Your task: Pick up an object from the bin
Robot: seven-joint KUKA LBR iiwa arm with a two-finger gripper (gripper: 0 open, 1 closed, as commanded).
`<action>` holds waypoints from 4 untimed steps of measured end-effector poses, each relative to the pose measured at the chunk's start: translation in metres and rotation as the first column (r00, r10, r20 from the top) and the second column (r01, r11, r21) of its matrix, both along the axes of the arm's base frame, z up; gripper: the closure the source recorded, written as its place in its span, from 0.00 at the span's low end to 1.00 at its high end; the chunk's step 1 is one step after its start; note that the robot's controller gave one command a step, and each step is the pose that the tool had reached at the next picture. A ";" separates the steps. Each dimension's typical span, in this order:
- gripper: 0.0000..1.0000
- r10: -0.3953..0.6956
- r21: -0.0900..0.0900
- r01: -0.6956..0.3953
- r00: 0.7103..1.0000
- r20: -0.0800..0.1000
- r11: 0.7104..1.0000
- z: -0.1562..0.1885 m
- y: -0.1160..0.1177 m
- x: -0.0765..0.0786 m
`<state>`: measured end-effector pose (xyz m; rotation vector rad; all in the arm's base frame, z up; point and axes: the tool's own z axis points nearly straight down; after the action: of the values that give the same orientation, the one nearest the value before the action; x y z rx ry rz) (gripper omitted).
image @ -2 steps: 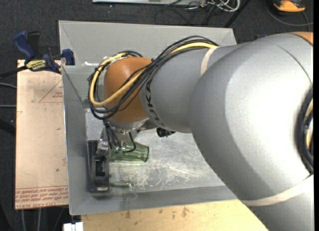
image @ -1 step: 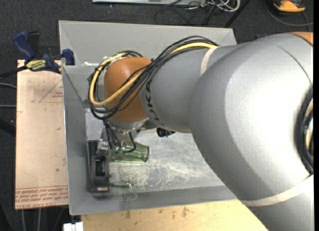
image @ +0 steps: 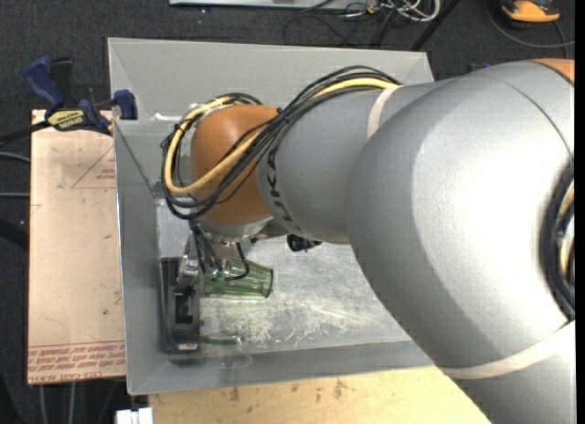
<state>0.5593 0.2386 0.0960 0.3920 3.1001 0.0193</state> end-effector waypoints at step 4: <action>1.00 0.000 0.000 0.000 1.000 0.000 1.000 0.000 0.000 0.000</action>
Offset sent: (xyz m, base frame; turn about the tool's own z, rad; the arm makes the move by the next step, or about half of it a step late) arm 0.0000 0.0000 0.0000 0.0000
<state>0.5593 0.2386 0.0960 0.3925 3.1003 0.0198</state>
